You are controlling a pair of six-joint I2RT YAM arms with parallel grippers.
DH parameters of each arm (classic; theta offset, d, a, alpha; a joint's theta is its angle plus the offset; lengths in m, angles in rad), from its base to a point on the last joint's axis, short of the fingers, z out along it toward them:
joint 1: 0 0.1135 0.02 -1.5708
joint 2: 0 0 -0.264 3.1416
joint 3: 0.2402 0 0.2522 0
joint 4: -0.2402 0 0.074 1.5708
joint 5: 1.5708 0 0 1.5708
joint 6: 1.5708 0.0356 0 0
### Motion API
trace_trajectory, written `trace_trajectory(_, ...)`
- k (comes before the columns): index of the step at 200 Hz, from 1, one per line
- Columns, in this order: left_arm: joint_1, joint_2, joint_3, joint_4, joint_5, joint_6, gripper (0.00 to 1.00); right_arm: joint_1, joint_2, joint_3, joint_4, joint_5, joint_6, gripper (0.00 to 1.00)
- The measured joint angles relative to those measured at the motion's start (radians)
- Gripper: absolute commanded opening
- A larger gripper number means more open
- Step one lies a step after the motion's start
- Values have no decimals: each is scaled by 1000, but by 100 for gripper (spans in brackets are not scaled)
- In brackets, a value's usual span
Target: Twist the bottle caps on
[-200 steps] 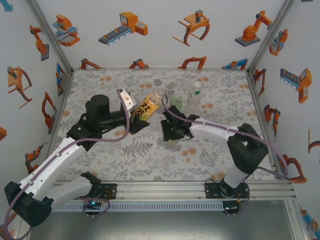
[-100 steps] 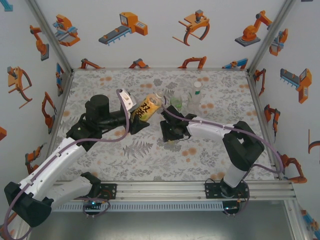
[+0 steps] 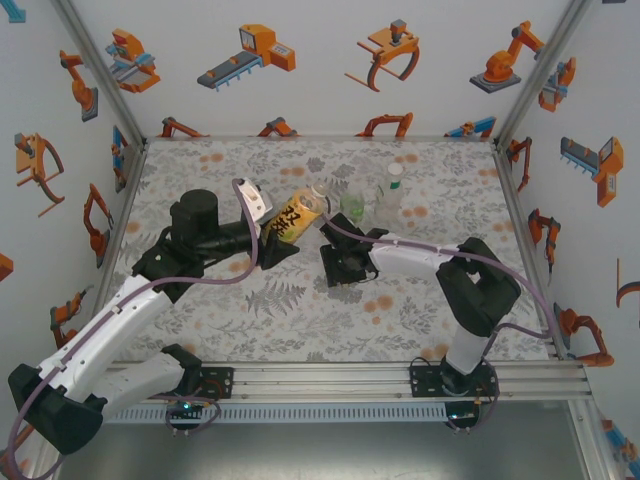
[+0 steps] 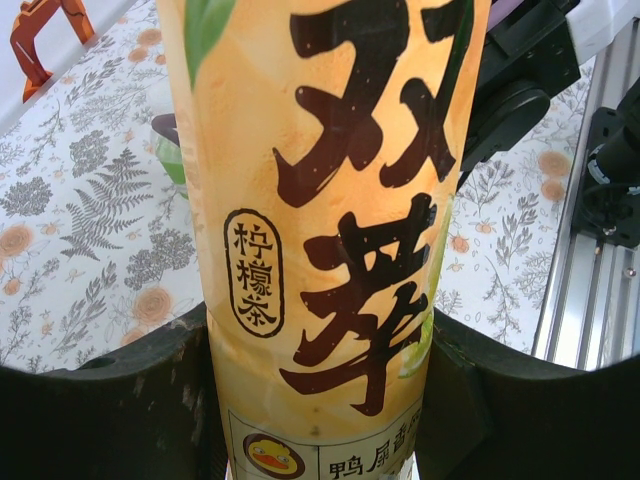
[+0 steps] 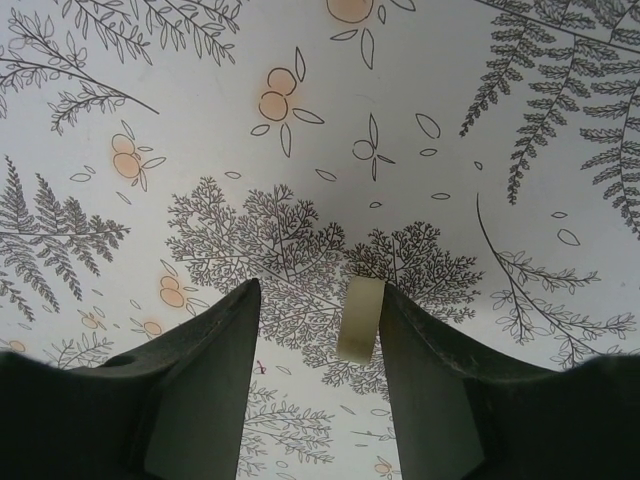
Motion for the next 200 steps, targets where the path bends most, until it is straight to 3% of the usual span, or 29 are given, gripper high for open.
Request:
trace_trajectory(58,0,0,0,0,0,-3,0,0,4,1,0,-19,-12,22)
trace_trajectory(121,0,0,0,0,0,-3,0,-6,3,-3,29,-66,-11,19)
trace_trajectory(173,0,3,0,2,0,-3,0,-106,-62,-196,314,-261,85,19)
trace_trajectory(200,0,12,0,8,0,-10,0,-179,-76,-298,474,-369,179,26)
